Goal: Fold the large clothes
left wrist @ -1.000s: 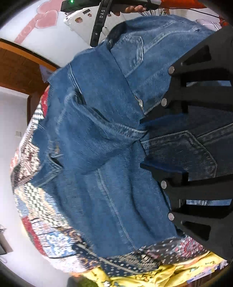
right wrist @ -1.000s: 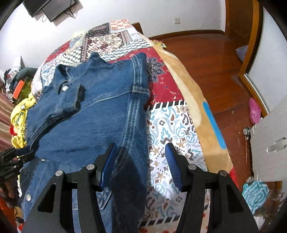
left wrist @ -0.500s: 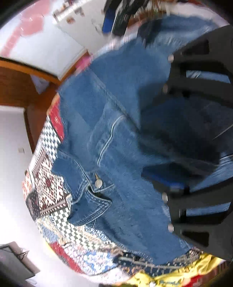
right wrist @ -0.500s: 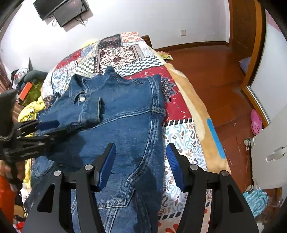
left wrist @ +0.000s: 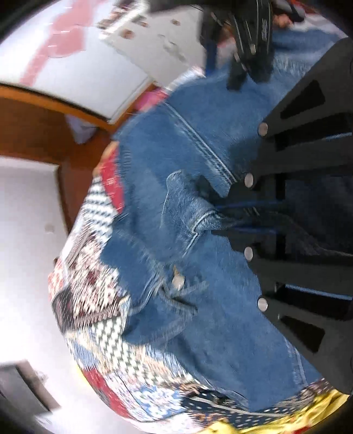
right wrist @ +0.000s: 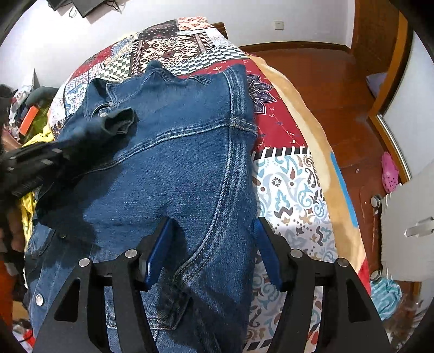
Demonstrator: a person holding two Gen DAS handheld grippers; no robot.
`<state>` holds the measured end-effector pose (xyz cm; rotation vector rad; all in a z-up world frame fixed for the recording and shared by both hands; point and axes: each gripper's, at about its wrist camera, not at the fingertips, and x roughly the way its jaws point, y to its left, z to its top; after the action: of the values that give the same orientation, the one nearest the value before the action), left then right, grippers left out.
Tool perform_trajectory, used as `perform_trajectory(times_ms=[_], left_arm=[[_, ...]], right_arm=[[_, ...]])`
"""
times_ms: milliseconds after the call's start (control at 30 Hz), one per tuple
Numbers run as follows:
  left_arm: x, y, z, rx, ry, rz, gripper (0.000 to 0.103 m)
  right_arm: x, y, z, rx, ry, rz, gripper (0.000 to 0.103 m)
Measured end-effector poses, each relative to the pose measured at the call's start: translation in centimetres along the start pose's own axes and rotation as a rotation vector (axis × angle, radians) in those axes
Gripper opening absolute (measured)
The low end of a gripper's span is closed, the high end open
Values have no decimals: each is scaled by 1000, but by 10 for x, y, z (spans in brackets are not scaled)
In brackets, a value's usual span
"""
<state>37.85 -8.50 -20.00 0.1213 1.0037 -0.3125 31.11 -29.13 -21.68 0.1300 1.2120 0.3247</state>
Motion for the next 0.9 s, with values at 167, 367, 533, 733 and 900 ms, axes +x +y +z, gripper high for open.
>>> perform_trajectory(times_ms=[167, 367, 533, 733, 900], left_arm=[[-75, 51, -24, -191, -159, -80, 9], [-119, 109, -72, -306, -208, 30, 9], [-116, 148, -123, -402, -147, 72, 6], [-82, 156, -192, -466, 24, 32, 23], [-83, 163, -223, -520, 74, 75, 55]], right_arm=[[0, -2, -1, 12, -1, 7, 59], [0, 2, -1, 5, 5, -20, 59], [1, 2, -2, 9, 7, -29, 59], [1, 6, -4, 2, 11, -58, 62], [-1, 5, -4, 6, 20, -70, 62]])
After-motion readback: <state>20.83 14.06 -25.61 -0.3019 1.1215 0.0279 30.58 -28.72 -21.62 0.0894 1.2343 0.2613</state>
